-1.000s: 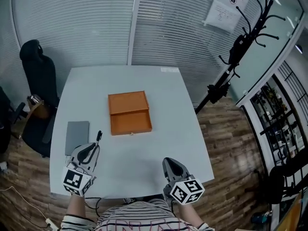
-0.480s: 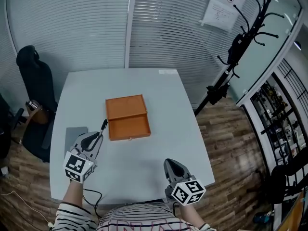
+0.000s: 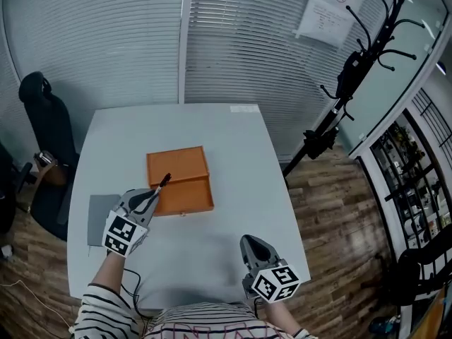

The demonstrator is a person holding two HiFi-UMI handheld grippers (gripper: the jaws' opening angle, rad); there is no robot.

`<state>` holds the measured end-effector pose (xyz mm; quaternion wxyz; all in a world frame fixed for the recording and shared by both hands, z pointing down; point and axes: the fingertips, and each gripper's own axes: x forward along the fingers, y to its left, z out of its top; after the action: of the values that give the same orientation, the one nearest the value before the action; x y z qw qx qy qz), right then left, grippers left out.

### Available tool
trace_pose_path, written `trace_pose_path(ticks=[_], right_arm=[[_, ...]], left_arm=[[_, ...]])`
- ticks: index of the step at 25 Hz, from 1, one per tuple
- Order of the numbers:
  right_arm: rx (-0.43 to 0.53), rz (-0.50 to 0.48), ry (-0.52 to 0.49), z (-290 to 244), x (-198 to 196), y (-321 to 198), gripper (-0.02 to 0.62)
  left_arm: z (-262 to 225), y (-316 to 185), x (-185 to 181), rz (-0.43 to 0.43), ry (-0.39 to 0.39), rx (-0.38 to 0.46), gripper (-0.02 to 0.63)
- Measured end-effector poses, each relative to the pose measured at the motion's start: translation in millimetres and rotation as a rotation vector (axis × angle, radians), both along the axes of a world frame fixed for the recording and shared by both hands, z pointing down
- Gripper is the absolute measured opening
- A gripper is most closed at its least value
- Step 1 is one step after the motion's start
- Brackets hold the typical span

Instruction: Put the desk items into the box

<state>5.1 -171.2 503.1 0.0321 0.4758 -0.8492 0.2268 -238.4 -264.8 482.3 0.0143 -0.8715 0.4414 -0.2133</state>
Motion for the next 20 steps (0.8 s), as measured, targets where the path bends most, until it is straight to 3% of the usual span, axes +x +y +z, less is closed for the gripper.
trace_pose_path(ticks=[20], right_arm=[[-0.067,0.005,0.0,25.9,37.9,-51.3,0.028]], left_arm=[[100.1,-72.9,43.2,0.039,-0.147,-0.186,0.054]])
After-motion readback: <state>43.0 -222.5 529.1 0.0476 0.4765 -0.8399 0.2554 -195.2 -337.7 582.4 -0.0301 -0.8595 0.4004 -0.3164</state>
